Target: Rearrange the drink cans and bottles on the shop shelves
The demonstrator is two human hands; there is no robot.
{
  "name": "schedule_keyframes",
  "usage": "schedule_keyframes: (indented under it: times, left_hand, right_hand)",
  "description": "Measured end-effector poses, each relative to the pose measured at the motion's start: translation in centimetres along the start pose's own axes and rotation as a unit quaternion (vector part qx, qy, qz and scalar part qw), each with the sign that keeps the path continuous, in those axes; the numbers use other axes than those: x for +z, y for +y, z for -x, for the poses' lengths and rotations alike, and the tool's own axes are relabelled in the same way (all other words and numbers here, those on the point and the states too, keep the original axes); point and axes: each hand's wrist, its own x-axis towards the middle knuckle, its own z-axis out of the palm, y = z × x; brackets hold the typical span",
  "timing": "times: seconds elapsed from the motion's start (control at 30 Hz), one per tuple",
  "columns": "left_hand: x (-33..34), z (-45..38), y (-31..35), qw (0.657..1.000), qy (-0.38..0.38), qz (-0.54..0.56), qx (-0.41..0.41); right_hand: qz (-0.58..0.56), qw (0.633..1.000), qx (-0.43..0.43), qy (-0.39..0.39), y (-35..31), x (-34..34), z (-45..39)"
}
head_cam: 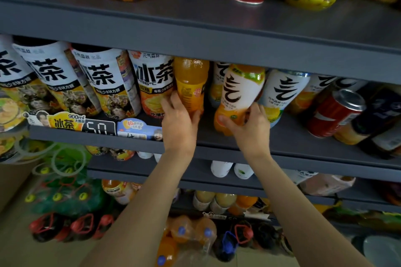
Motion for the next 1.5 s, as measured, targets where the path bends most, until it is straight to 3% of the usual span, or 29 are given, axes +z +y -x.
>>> schedule_keyframes:
  times: [0.2,0.33,0.43,0.5,0.57,0.67,0.77,0.93,1.0,1.1,1.17,1.3,1.5]
  left_hand:
    - [0.6,0.2,-1.9,0.998,-0.016,0.038,0.037]
    - [0.8,-0.2,-2.2,0.997,-0.017,0.058,0.041]
    - [0.8,0.3,-2.2,0.995,-0.012,0.094,0.035]
    - [0.6,1.2,-1.7,0.994,0.011,0.107,0.035]
    - [0.7,2.1,-0.9,0.990,0.029,0.120,0.064]
    - [1.6,2.9,0.0,0.984,-0.014,0.114,0.135]
    - [2.5,2.8,0.5,0.982,-0.044,0.123,0.137]
    - [3.1,2.7,1.4,0.988,-0.013,0.110,0.109]
    - [3.6,3.0,1.7,0.988,-0.001,0.113,0.102]
    - [4.4,3.4,1.7,0.987,0.012,0.128,0.094]
    - [4.6,3.7,1.9,0.988,0.021,0.129,0.081]
    - [4.3,5.5,3.1,0.991,0.051,0.100,0.070]
    - [2.4,9.1,6.7,0.989,0.071,0.075,0.108]
  right_hand:
    - [-0.031,0.999,-0.006,0.003,-1.4,2.3,-0.4]
    - [-0.069,0.997,-0.007,-0.038,-0.6,1.3,0.0]
    - [-0.076,0.994,0.000,0.081,1.2,-1.2,1.2]
    - [-0.078,0.986,0.051,0.138,2.9,-2.6,1.0]
    - [-0.102,0.985,0.110,0.088,4.4,-3.0,-0.5]
    - [-0.113,0.984,0.134,0.033,5.0,-2.7,-2.3]
    - [-0.103,0.990,0.098,0.024,5.1,-2.2,-1.8]
    - [-0.103,0.992,0.065,-0.042,4.5,-1.8,-1.6]
    - [-0.077,0.996,0.046,0.006,4.7,-3.5,-1.0]
    - [0.029,0.984,0.011,0.177,6.3,-8.4,0.0]
    - [0.114,0.971,0.017,0.212,8.3,-11.4,-0.7]
    - [0.203,0.967,0.048,0.145,10.3,-12.6,-3.6]
    - [0.078,0.991,-0.025,0.106,9.7,-12.9,-2.9]
